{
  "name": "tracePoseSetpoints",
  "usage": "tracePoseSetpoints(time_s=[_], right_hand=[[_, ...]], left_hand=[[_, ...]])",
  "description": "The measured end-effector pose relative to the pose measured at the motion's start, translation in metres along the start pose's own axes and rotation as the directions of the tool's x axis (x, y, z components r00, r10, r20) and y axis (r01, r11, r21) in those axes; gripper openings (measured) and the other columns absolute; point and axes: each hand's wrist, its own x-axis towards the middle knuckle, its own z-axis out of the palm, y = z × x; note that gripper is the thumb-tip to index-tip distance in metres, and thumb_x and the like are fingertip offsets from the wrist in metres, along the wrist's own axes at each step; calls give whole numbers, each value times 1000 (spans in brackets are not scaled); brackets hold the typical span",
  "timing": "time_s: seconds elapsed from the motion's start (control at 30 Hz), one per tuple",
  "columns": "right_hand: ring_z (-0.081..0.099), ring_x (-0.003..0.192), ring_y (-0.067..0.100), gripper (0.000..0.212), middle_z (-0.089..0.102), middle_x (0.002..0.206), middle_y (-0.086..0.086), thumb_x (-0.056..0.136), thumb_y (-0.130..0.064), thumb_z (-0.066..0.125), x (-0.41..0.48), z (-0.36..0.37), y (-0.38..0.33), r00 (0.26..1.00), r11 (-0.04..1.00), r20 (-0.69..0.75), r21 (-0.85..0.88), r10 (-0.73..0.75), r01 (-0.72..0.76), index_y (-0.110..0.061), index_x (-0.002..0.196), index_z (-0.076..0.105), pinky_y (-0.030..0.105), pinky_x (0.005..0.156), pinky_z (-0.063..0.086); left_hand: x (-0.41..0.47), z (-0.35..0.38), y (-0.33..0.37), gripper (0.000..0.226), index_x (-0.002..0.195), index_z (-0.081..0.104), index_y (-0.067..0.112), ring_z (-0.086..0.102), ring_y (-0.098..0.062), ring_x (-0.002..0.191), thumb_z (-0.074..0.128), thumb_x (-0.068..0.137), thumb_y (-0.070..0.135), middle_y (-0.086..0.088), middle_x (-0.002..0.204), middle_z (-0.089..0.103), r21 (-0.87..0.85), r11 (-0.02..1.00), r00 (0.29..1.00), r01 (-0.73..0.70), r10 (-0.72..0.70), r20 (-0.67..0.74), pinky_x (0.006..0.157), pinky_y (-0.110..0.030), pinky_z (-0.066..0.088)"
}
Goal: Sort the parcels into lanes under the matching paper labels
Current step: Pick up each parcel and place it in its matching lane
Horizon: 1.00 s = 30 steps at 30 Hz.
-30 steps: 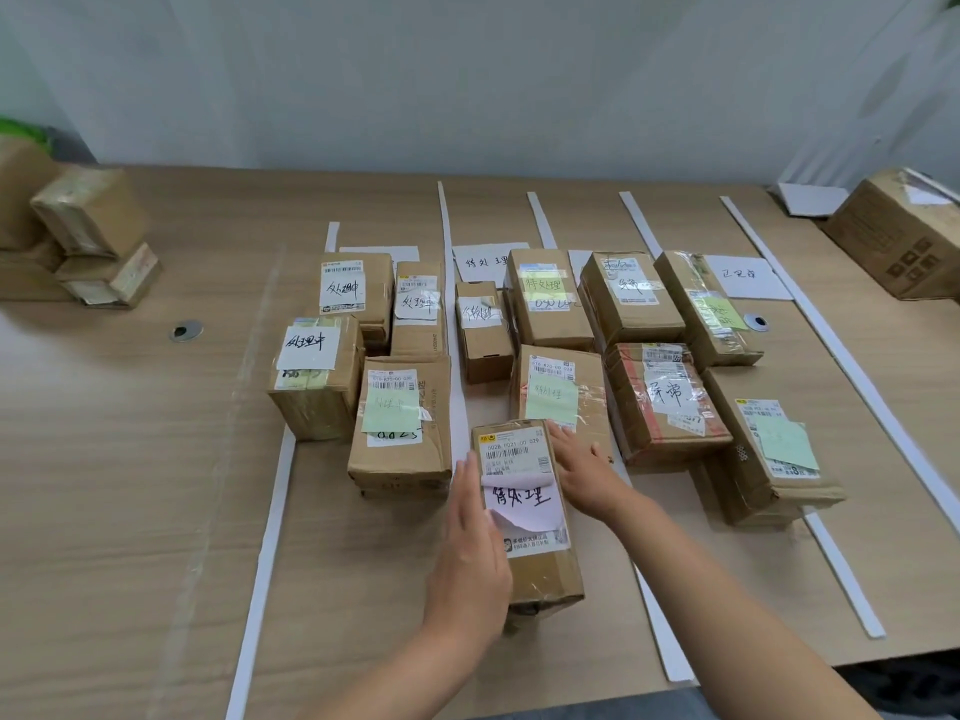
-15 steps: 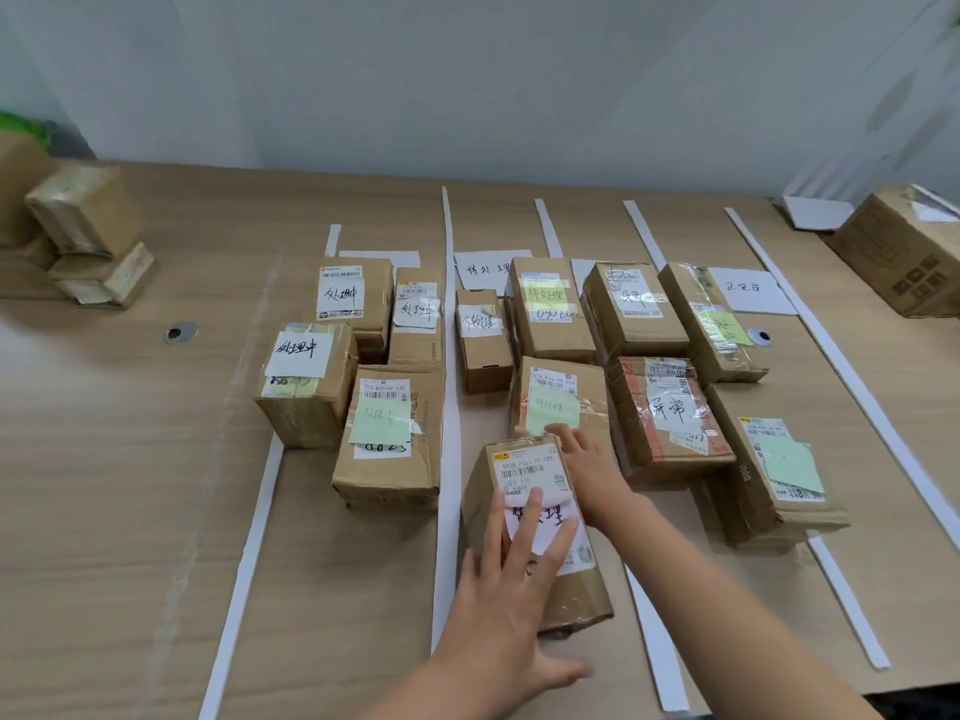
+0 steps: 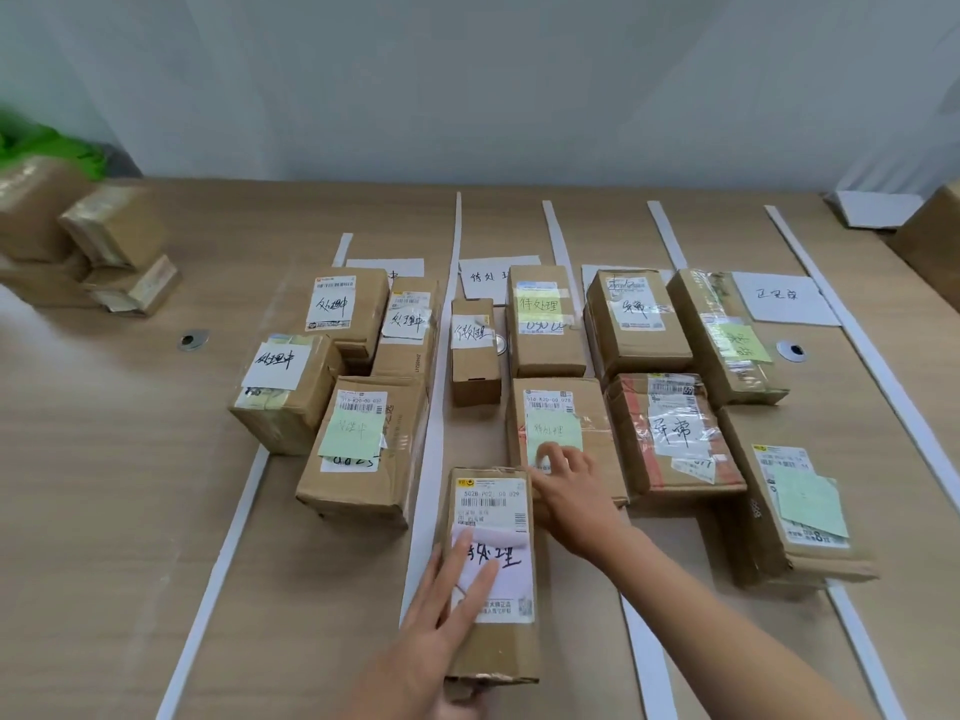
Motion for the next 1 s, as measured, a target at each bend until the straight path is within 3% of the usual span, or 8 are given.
tracePoseSetpoints(time_s=[0.07,0.13,0.3,0.47,0.57,0.63,0.77,1.0], right_hand=[[36,129,31,43,38,137,5,92,-52,54,1,1,0,1000,1000,-18,26,-13,13,-34,131,47,47,107,30],[36,127,28,43,38,136,3,91,-54,54,4,1,0,1000,999,-15,49,-19,20,-34,128,46,45,107,30],[40,120,17,55,39,132,-4,88,-50,63,9,-8,7,998,939,-55,344,39,-18,-32,135,42,36,106,36],[36,133,24,57,39,142,5,92,-41,60,15,-15,29,910,859,-148,418,387,-297,-21,142,40,39,114,31],[37,136,32,73,31,149,13,91,-44,62,24,-12,42,849,712,51,519,525,-472,-16,149,28,47,112,39],[37,136,36,80,27,150,15,90,-44,65,29,-11,44,839,621,141,610,526,-492,-20,153,20,51,109,42],[37,134,37,80,26,148,15,91,-44,64,35,-8,46,842,610,115,639,527,-468,-23,153,18,50,108,41],[34,137,37,82,20,150,15,93,-41,64,47,-4,50,843,575,136,674,520,-464,-25,155,13,47,111,35]], left_hand=[[-2,-7,6,99,152,-6,48,-6,-9,152,65,83,50,17,162,-18,-48,999,1000,15,-17,-22,120,-39,27],[0,-12,11,109,156,2,39,8,-16,153,75,77,52,8,166,-8,-60,998,996,-6,0,-92,114,-38,38],[27,-20,22,102,157,8,39,-1,-14,153,74,81,53,10,165,-10,-62,998,988,-33,23,-153,117,-38,34],[58,-32,17,102,156,6,44,-4,-3,151,75,81,46,20,162,-17,-60,998,990,-7,-1,-138,112,-27,41],[80,-39,15,102,155,6,45,-2,5,149,76,82,40,24,161,-18,-65,998,993,5,-12,-117,110,-22,40],[93,-45,12,102,154,5,47,-1,14,145,77,83,37,28,159,-20,-79,997,995,13,-21,-99,109,-13,36],[115,-54,-2,101,153,8,51,-1,18,142,78,82,34,31,158,-20,-97,995,997,29,-35,-68,102,0,28],[134,-62,-20,97,151,17,52,2,18,143,80,81,31,31,159,-16,-125,992,998,18,-26,-59,111,-13,32]])
